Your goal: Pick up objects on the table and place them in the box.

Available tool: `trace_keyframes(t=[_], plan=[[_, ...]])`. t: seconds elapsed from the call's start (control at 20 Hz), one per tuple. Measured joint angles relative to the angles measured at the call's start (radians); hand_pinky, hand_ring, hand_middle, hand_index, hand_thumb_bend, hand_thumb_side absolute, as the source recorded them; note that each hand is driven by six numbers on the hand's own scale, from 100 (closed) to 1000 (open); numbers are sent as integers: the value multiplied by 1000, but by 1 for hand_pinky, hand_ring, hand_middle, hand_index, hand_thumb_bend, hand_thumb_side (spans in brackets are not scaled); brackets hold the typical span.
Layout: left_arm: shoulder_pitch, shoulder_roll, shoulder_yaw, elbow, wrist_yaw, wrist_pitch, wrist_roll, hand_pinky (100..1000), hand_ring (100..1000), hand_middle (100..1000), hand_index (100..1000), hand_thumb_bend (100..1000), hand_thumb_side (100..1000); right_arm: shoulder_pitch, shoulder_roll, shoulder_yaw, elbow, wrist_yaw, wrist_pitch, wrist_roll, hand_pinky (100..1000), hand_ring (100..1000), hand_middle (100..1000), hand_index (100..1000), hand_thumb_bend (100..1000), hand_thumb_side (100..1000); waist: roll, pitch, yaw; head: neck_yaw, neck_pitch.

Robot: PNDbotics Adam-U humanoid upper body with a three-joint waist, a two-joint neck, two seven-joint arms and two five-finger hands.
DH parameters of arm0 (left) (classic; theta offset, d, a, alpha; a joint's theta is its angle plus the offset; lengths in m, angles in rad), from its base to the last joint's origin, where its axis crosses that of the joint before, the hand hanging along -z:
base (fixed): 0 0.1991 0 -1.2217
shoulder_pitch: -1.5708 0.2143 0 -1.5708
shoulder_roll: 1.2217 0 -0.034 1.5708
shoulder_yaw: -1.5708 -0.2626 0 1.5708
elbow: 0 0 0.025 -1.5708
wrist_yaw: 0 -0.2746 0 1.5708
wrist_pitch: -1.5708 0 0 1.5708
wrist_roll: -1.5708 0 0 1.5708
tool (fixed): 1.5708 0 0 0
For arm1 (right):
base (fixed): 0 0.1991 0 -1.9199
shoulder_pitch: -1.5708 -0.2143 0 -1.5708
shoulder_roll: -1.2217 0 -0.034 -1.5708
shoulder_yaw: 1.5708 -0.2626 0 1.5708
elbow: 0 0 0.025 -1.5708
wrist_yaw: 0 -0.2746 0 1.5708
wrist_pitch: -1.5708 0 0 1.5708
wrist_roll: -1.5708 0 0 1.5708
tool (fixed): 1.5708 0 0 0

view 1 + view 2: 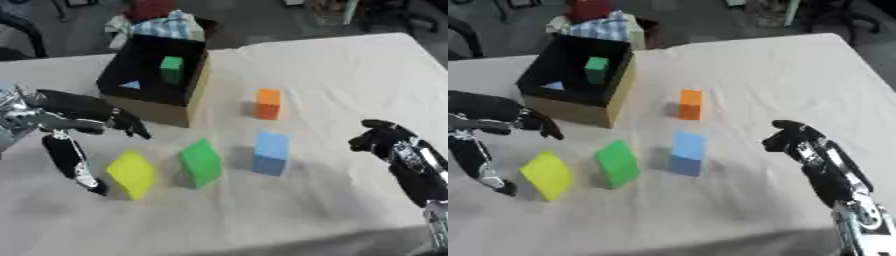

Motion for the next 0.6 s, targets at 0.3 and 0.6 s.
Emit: trace_keyframes(t=[0.3, 0.6], plan=[[-7, -32, -16, 38, -71, -19, 18, 870, 835, 879, 967, 572, 283, 4, 0, 0, 0, 0, 0, 0, 731, 710, 579, 813, 100, 720, 0, 0, -1, -1, 0], [-12, -59, -31, 73, -106, -37, 37, 869, 833, 876, 962, 549, 265, 4, 0, 0, 0, 0, 0, 0, 731, 710, 579, 813, 100, 720, 0, 0, -4, -1, 0]])
